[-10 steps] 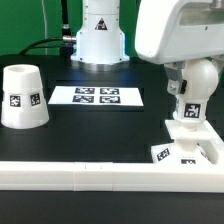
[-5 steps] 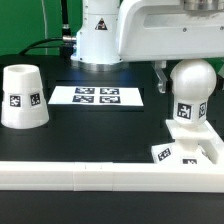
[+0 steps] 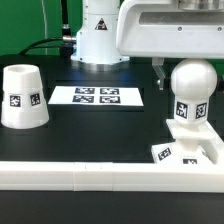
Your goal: Assemble lamp
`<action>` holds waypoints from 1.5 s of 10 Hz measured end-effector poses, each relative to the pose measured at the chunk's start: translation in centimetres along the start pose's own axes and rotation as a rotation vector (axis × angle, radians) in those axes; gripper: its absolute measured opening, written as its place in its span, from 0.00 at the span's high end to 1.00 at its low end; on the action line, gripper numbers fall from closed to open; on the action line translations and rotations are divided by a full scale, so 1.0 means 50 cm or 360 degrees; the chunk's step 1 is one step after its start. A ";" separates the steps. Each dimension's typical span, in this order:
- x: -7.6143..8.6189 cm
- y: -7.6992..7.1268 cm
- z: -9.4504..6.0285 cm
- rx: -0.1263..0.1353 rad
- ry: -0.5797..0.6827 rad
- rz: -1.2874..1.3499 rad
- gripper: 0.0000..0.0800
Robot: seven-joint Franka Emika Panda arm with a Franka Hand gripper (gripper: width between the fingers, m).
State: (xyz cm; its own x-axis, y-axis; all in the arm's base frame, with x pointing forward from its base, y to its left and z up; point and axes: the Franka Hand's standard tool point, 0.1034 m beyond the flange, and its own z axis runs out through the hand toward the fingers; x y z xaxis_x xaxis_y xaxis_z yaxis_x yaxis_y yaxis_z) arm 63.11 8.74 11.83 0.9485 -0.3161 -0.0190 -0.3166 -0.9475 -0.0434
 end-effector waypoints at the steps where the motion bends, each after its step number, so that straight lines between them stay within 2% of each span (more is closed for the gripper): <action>1: 0.000 0.000 0.000 0.0000 0.0000 0.0044 0.28; 5: 0.000 0.005 0.003 0.0064 -0.0050 0.0673 0.28; 10: -0.006 -0.004 0.005 0.0097 -0.0115 0.1389 0.28; 13: -0.004 -0.006 0.006 0.0153 -0.0197 0.1764 0.28; 15: -0.003 -0.007 0.006 0.0156 -0.0212 0.1853 0.28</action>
Offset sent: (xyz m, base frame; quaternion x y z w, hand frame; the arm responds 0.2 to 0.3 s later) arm -0.0017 0.0026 -0.0064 0.0248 -0.0319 0.2944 0.9548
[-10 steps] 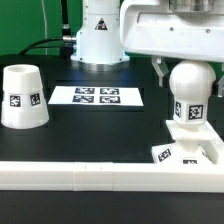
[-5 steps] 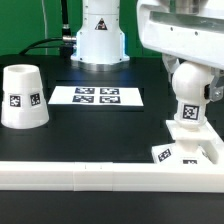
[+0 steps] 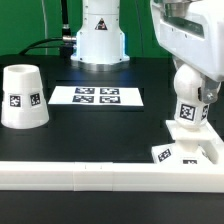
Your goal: Assemble lamp
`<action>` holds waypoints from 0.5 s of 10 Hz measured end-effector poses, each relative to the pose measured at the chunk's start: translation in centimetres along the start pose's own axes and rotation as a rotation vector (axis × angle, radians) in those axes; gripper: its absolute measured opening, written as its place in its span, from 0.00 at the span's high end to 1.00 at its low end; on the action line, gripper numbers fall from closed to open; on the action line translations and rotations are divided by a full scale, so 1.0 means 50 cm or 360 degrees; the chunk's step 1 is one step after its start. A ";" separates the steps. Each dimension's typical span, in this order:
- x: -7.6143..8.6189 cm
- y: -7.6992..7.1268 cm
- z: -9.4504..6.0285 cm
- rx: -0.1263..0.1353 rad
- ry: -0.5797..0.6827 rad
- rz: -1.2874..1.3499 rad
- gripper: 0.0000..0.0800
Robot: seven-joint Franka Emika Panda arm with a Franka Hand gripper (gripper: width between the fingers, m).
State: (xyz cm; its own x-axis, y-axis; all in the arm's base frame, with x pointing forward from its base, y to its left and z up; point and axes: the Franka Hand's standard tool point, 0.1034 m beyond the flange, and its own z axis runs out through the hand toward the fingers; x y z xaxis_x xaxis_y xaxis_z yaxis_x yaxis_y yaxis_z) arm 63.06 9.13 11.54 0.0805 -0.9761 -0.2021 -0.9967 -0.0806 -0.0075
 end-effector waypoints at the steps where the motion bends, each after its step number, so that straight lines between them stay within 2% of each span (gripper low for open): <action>1: -0.001 0.000 0.000 0.0002 0.0000 -0.0046 0.28; 2: -0.002 0.000 0.000 0.0002 0.0000 -0.0106 0.15; 4: -0.010 0.004 -0.003 -0.0040 -0.0008 -0.0245 0.13; 5: -0.013 0.000 -0.008 -0.0043 0.0010 -0.0472 0.13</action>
Offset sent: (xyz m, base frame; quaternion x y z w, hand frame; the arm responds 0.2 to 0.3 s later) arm -0.0009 -0.0049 0.0074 -0.0579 0.0344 -0.1078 0.9919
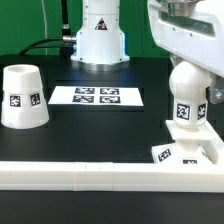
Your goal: Assemble lamp
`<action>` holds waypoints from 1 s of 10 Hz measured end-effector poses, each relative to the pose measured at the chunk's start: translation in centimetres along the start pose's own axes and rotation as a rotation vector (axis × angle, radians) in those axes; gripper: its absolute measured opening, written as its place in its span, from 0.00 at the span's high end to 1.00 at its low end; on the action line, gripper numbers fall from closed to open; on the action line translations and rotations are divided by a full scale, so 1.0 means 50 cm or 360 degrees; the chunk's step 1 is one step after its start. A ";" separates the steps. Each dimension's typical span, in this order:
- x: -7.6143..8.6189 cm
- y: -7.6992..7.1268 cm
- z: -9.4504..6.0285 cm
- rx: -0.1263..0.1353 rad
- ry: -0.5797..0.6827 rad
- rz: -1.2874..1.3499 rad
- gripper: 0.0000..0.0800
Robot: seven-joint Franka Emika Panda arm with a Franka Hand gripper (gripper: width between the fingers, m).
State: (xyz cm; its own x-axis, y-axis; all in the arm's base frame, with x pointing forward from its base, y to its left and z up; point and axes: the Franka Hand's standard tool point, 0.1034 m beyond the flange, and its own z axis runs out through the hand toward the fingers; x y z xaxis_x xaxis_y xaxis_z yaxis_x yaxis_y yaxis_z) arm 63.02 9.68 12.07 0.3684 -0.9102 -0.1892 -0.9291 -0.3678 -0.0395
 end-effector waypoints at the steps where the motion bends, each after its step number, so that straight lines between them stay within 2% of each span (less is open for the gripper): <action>1: -0.004 -0.003 -0.002 -0.0001 0.0009 -0.0174 0.13; 10: 0.000 -0.001 -0.001 -0.0013 0.0012 -0.1275 0.13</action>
Offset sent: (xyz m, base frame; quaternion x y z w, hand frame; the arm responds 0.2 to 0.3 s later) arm 0.0014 -0.0048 0.0012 -0.0260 0.0180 -0.1858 0.9821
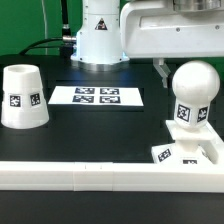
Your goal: Assemble lamp
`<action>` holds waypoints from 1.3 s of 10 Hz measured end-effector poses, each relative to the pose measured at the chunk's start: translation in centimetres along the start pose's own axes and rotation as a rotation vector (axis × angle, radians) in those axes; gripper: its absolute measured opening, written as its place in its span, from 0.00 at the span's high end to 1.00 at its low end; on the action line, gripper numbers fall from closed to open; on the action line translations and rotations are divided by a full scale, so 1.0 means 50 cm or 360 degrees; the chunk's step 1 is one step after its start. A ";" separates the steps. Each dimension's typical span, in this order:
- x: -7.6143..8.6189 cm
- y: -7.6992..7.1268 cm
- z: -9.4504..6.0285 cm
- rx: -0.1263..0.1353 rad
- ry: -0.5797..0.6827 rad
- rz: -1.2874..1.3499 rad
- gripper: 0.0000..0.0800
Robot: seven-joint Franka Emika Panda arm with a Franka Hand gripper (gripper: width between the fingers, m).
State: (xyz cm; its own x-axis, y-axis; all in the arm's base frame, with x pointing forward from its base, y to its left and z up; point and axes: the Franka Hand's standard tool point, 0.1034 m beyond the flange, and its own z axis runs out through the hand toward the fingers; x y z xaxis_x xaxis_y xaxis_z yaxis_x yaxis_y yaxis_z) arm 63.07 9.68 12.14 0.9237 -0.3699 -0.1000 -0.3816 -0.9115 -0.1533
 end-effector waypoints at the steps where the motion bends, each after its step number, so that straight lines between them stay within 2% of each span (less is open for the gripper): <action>1: 0.003 0.007 -0.002 -0.0056 0.0018 -0.0236 0.13; 8: 0.015 0.016 -0.005 -0.0128 0.0026 -0.1230 0.13; 13: 0.018 0.023 -0.005 -0.0140 0.0003 -0.1744 0.13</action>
Offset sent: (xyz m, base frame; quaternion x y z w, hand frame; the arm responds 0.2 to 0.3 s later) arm 0.0051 -0.0036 0.0042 -0.0139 0.0129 -0.2097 0.9776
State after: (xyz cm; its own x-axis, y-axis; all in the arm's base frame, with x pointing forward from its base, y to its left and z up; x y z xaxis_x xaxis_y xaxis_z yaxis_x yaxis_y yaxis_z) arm 63.46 8.25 12.12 0.7604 0.6476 0.0488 0.6492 -0.7556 -0.0873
